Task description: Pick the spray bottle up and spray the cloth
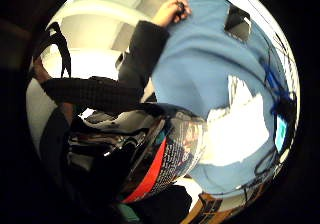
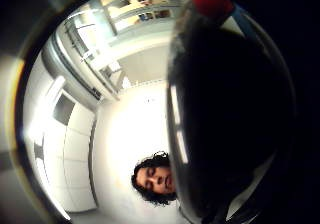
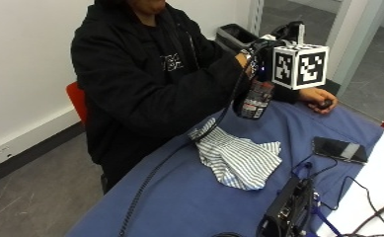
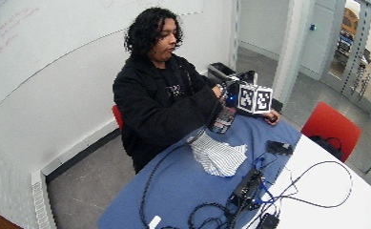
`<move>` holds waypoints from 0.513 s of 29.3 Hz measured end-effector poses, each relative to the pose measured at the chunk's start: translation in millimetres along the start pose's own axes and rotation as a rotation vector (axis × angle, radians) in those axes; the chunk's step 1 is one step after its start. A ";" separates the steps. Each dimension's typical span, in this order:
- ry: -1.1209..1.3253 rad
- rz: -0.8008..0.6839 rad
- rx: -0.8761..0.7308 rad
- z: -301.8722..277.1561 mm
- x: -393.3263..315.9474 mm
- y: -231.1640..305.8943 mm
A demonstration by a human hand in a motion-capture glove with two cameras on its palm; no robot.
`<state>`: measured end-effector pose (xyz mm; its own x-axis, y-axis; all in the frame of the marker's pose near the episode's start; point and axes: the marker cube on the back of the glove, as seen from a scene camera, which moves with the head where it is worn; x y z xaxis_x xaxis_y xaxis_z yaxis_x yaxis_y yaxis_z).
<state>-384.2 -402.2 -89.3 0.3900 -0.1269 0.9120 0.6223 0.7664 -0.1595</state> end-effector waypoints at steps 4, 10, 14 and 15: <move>-0.025 -0.130 0.144 11.0 7.8 -26.7; -0.043 -0.279 0.329 23.3 29.7 -57.3; -0.075 -0.333 0.403 27.0 45.6 -74.7; -0.082 -0.336 0.410 27.8 49.3 -78.0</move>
<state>-432.4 -450.8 -21.4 0.1503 -0.3699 0.9168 0.3812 0.8773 0.2915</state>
